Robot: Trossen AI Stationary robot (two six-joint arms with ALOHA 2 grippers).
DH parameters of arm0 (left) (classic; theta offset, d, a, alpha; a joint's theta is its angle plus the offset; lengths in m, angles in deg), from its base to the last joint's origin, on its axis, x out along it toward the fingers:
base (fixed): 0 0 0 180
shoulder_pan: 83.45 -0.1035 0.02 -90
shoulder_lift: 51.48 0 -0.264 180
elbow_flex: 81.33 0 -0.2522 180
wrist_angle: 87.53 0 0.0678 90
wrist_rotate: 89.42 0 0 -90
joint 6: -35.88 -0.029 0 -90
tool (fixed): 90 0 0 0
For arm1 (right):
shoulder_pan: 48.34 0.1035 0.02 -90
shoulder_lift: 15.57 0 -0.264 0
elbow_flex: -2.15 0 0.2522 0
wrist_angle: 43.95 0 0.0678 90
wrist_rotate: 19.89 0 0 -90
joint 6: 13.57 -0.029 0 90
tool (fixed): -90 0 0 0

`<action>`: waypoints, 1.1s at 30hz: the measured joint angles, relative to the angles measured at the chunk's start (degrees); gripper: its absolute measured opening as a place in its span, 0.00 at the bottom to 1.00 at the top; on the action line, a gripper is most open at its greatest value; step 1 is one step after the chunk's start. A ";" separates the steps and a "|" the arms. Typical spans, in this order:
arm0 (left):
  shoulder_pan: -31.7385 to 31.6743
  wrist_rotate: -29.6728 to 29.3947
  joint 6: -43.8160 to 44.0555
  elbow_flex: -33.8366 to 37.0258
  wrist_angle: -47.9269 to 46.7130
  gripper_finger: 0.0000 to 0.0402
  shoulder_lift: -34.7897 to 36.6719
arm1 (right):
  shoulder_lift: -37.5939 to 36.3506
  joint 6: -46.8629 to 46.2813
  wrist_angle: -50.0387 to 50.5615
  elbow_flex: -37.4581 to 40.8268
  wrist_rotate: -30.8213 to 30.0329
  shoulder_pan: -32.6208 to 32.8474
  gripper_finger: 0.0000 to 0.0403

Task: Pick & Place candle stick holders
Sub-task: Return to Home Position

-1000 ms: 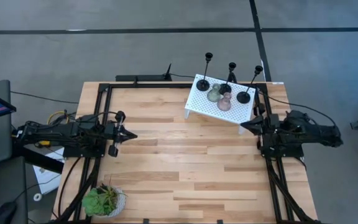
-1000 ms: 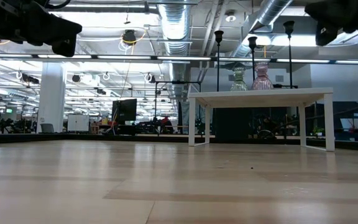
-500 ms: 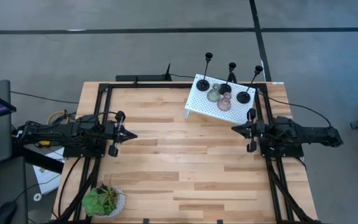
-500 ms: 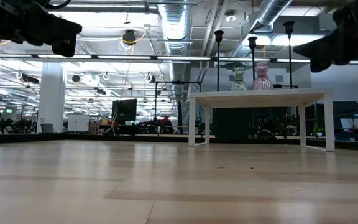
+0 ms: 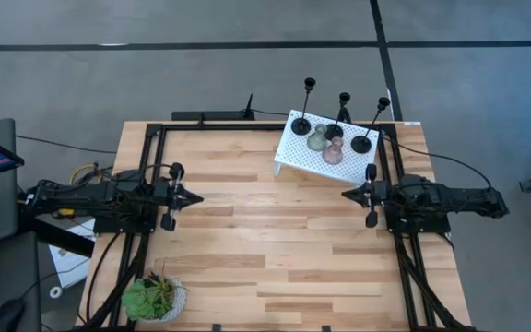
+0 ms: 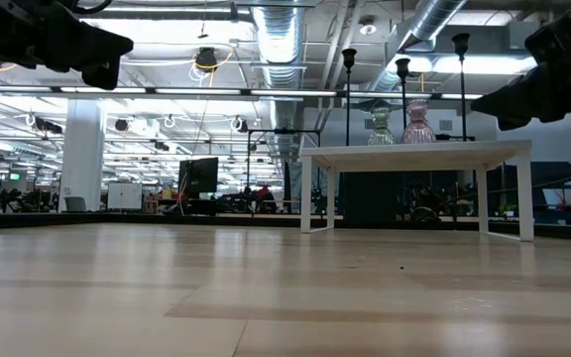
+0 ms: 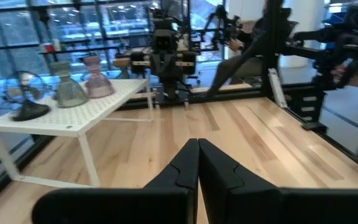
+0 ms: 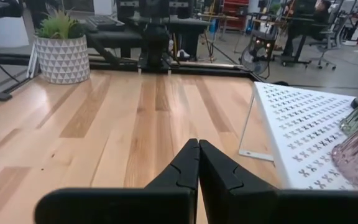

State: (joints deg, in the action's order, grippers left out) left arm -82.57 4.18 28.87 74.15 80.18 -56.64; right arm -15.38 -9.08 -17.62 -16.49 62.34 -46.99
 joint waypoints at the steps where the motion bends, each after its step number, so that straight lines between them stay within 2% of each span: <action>1: -0.01 -0.65 -0.01 0.00 -0.18 0.02 0.55 | 0.00 -0.02 0.14 -0.02 0.00 0.00 0.00; 8: 0.00 -0.70 0.39 -0.01 -6.25 0.02 5.21 | 0.00 -3.48 0.21 -0.02 0.03 0.00 0.00; 19: 0.00 0.27 -0.03 6.16 -6.69 0.02 3.77 | 0.07 -3.50 0.30 -0.05 0.22 0.02 0.00; 24: 0.00 0.29 4.31 6.86 -6.54 0.02 3.09 | 0.09 -3.50 0.30 -0.05 0.22 0.02 0.00; 33: 0.00 0.28 4.33 6.86 -6.21 0.02 -1.45 | 0.11 -3.50 0.31 -0.05 0.24 0.02 0.00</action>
State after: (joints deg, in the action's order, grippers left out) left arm -82.57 4.46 33.20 81.01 73.97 -58.09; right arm -15.27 -12.57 -17.32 -16.54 62.58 -46.97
